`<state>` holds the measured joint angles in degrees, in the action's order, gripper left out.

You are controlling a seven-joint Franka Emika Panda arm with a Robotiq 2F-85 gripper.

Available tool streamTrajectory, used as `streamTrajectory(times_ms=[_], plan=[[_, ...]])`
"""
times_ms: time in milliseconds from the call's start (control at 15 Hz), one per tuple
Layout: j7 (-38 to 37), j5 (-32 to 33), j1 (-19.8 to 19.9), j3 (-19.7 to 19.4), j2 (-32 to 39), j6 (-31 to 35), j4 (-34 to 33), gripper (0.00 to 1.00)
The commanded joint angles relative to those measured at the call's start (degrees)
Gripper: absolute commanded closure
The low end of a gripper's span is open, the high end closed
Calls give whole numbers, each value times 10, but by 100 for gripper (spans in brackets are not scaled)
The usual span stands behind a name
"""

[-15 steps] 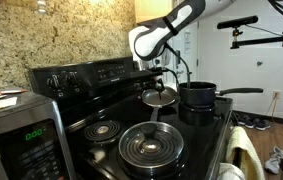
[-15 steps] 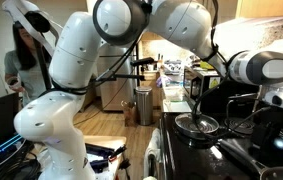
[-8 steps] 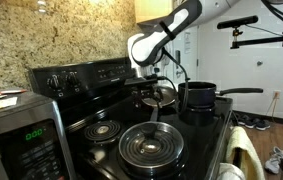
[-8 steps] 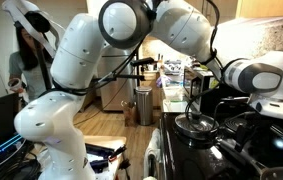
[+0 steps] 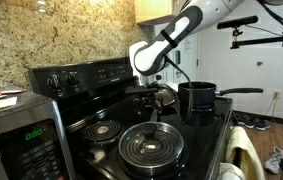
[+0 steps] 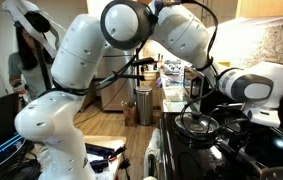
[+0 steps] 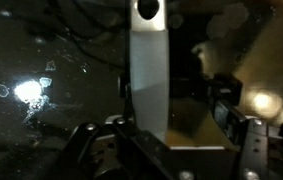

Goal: Move the pan to the top right plate of the stove

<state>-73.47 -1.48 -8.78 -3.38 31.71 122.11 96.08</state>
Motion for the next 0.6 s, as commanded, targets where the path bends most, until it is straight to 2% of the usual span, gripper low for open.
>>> streamTrajectory(times_ms=[0, 467, 533], plan=[[-15, 1, -5, 1, -3, 17, 11, 47], [-16, 4, -8, -1, -8, 20, 15, 92], [-15, 5, -8, -1, -9, 15, 16, 95]])
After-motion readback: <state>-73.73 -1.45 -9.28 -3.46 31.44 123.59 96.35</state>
